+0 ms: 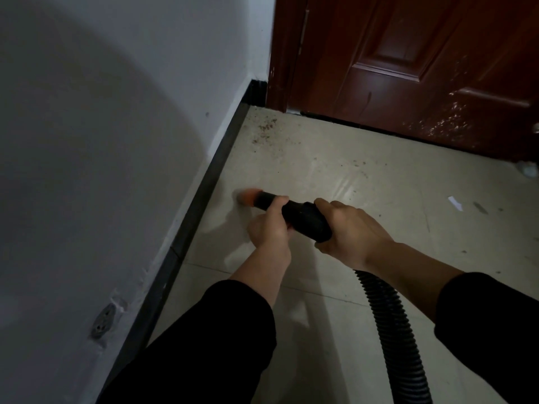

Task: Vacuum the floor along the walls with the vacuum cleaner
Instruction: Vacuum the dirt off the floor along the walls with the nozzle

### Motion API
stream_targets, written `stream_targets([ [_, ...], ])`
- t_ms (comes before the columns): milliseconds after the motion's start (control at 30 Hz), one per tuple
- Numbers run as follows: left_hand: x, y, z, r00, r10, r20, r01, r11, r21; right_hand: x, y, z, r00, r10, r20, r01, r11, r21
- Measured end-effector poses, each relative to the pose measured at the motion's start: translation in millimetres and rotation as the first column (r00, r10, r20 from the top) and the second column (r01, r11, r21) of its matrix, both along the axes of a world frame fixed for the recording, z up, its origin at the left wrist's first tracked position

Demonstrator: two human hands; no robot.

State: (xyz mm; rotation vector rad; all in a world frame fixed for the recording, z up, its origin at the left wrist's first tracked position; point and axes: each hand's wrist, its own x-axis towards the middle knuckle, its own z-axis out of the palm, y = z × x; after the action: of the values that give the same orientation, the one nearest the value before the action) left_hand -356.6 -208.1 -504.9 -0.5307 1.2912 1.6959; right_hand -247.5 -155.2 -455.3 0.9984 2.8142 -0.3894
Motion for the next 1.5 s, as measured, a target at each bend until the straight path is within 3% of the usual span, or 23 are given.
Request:
stream_targets([
  [333,-15.2,-8.7,-2.3,0.999,0.050,-0.020,-0.050,0.999,-0.002,-17.7,-4.3,-10.6,0.999,0.011,-0.034,-0.012,1.000,-0.024],
  [900,8.4,-9.3,-9.1,0.997,-0.033,-0.076,0.024,0.993,-0.117,9.5,-8.0,-2.6,0.998,0.063,-0.031,-0.064,0.997,-0.034],
  [1133,14.0,1.3,-11.2,0.990,-0.115,-0.079,0.110,0.991,-0.071,20.0,0.4,-1.6,1.000,0.009,-0.018,-0.008,1.000,0.021],
  [1500,6.6,25.3,-1.8,0.996,-0.095,0.001,0.095,0.995,0.019,12.8,21.9,-1.3,0.998,-0.058,-0.001,0.058,0.997,0.051],
])
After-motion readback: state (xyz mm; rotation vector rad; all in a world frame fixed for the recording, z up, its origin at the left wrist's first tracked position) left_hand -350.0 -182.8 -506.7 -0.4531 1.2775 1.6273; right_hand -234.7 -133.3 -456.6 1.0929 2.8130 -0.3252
